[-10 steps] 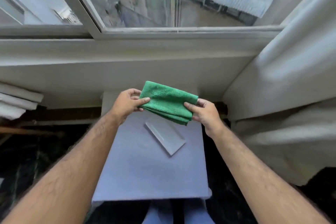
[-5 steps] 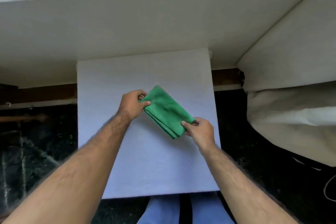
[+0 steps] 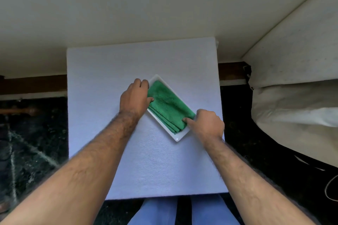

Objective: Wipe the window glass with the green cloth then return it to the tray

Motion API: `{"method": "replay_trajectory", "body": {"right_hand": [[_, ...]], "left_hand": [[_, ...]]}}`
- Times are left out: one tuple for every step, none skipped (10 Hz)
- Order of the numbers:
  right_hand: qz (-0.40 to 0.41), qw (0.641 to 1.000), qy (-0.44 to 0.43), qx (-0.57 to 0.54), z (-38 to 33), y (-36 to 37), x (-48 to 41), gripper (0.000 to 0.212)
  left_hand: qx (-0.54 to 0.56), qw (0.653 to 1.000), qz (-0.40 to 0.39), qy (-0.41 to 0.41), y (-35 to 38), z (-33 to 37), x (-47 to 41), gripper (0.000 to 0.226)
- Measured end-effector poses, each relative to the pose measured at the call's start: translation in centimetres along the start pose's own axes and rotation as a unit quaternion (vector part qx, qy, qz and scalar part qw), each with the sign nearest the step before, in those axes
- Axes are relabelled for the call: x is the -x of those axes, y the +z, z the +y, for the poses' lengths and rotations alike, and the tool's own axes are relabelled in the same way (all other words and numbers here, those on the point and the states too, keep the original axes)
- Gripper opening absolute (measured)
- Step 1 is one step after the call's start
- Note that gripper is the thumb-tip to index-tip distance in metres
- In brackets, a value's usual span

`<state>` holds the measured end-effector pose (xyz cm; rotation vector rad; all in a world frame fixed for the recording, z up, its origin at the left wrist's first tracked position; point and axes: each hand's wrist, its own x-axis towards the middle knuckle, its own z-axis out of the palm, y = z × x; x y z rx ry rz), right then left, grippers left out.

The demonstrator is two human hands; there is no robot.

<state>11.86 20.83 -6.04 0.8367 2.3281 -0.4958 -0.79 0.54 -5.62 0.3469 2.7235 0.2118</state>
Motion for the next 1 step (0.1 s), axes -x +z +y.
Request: {"method": "replay_trajectory", "body": {"right_hand": [[0.055,0.991,-0.116,0.030,-0.45,-2.61,0.55,0.049]], "left_hand": [[0.003,0.999,0.013,0.037,-1.67,0.27,0.76,0.051]]}}
